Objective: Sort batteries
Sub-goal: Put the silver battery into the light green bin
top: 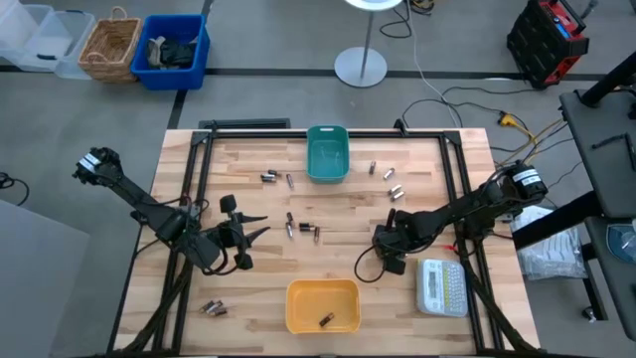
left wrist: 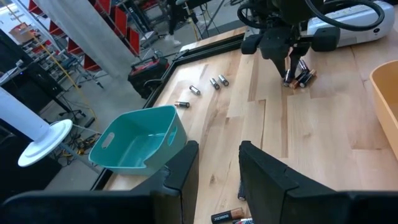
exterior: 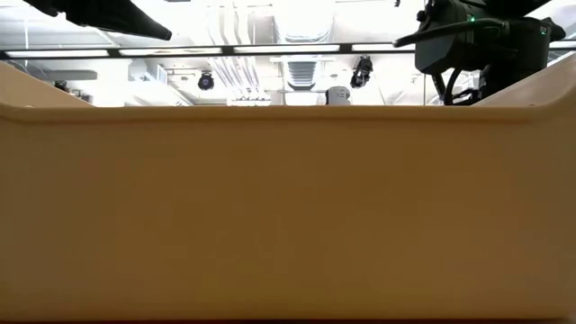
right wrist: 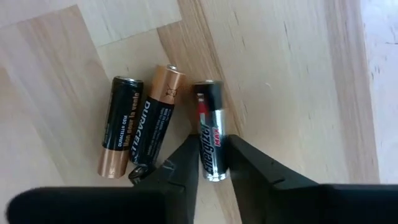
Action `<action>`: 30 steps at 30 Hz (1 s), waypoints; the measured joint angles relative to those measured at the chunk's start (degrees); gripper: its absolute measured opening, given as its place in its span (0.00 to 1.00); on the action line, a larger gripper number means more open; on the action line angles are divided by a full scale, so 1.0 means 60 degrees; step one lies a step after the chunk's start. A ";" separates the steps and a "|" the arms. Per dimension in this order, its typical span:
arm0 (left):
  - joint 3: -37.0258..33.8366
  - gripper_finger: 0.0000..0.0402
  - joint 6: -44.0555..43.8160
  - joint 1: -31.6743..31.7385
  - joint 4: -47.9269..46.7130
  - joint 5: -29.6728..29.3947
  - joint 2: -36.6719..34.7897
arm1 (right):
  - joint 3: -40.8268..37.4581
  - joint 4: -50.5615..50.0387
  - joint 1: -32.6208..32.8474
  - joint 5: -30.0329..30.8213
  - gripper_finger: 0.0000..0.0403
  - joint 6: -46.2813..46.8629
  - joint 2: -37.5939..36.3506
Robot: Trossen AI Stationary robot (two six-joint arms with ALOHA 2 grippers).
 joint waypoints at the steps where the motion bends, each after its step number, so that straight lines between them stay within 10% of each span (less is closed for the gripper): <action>1: 0.0000 0.24 0.0000 0.0004 0.0000 0.0000 0.0000 | -0.0004 -0.0004 0.0000 0.0014 0.16 -0.0011 0.0000; 30: 0.0000 0.24 0.0182 0.0000 0.0009 -0.0033 0.0000 | 0.2419 -0.0673 -0.1811 0.0651 0.10 -0.1959 -0.0481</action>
